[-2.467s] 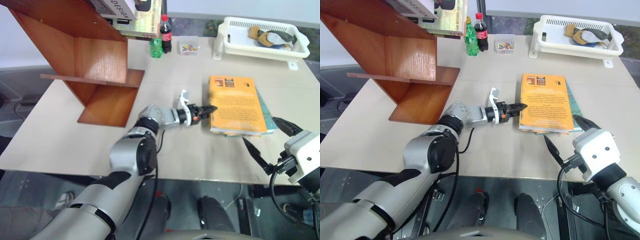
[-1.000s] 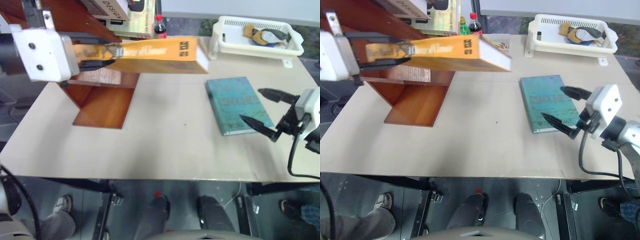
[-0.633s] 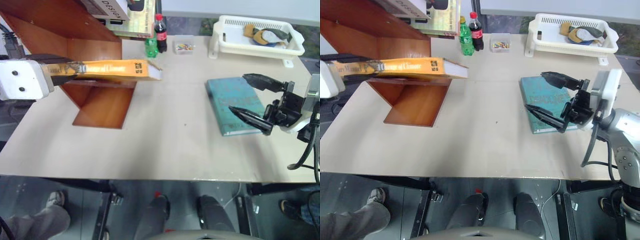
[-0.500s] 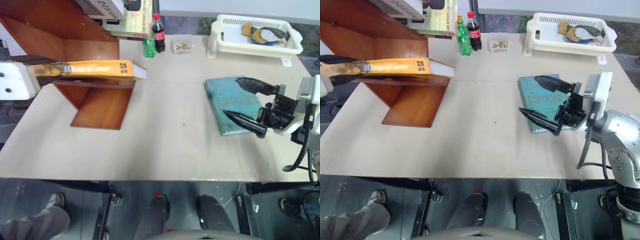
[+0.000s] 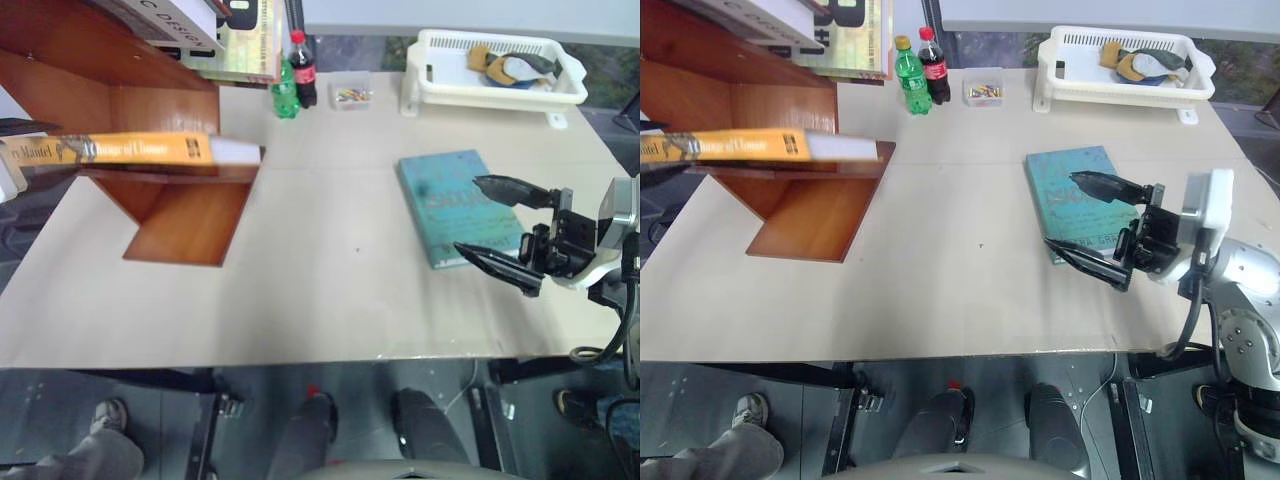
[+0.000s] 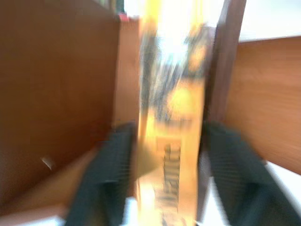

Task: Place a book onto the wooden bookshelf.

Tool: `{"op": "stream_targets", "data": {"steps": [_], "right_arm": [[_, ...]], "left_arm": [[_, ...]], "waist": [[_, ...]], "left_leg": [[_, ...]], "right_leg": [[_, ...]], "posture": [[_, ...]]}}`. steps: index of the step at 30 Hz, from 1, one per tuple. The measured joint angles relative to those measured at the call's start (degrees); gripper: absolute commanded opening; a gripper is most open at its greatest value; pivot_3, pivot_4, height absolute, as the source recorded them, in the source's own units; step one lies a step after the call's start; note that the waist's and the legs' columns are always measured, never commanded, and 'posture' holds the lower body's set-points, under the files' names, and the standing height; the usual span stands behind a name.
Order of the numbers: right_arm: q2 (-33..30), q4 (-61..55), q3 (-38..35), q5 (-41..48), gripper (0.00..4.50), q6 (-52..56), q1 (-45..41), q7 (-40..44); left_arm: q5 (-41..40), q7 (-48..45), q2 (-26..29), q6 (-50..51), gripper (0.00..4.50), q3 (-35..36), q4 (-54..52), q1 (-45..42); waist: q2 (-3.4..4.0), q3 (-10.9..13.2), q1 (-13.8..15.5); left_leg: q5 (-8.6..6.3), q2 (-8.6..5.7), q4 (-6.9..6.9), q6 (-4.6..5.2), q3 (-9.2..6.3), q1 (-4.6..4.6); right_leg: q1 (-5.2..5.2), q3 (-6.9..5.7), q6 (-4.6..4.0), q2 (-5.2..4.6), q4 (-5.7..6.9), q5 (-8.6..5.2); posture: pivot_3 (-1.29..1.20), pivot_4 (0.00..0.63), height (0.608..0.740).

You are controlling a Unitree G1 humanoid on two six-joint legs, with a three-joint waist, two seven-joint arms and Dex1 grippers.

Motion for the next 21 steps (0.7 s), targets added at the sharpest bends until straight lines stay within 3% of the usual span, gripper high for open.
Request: {"op": "stream_targets", "data": {"steps": [4, 7, 11, 15, 18, 21], "right_arm": [[-0.1, 0.5, 0.0, 0.0, 4.50, 0.0, 0.0, 1.4], [-0.8, 2.7, 0.2, 0.0, 4.50, 0.2, -0.5, 3.0], [-1.2, 6.2, 1.3, -0.5, 4.50, 0.3, -3.3, 5.4], [-1.3, 10.0, 2.7, -1.5, 4.50, 0.3, -5.6, 7.5], [-1.3, 13.5, 3.5, -3.3, 4.50, 0.0, -6.9, 9.5], [-1.3, 15.7, 4.0, -4.7, 4.50, -0.1, -8.0, 10.8]], "left_arm": [[-5.8, -2.1, -0.1, -0.7, 4.15, 4.6, -1.5, 6.0], [-11.9, -4.3, -1.6, 0.1, 4.15, 14.6, -7.0, 15.9], [-16.4, -3.2, -7.6, 7.2, 4.15, 29.6, -20.5, 27.9], [-18.4, 1.6, -13.7, 17.6, 4.15, 39.4, -35.5, 35.3], [-21.4, 6.3, -19.3, 27.5, 3.24, 43.0, -49.8, 40.8], [-26.7, 13.9, -28.6, 37.5, 1.87, 41.2, -67.1, 47.2]], "waist": [[-0.01, 0.0, -0.1], [0.00, 0.0, -0.1], [0.00, 0.0, 0.1], [-0.06, 0.0, 0.5], [-0.06, 0.0, 1.0], [-0.03, 0.0, 1.5]], "left_leg": [[-0.02, 0.09, -0.01, -0.01, -0.04, 0.03], [-0.03, 0.13, -0.11, -0.02, 0.06, 0.10], [-0.04, 0.19, -0.15, -0.03, 0.09, 0.18], [-0.04, 0.22, -0.14, -0.04, 0.13, 0.21], [-0.04, 0.21, -0.13, -0.04, 0.18, 0.24], [-0.06, 0.21, -0.13, -0.06, 0.28, 0.26]], "right_leg": [[-0.04, 0.03, -0.05, -0.11, -0.02, 0.04], [-0.06, 0.02, -0.09, -0.44, -0.07, 0.05], [-0.05, -0.19, -0.13, -0.60, -0.12, 0.07], [-0.03, -0.41, -0.14, -0.73, -0.18, 0.09], [-0.03, -0.55, -0.16, -0.89, -0.16, 0.11], [-0.03, -0.57, -0.19, -0.99, -0.17, 0.14]], "posture": [[0.00, 0.150, 0.740], [0.00, 0.150, 0.740], [0.00, 0.150, 0.740], [0.00, 0.150, 0.740], [0.00, 0.150, 0.740], [0.00, 0.150, 0.740]]}}
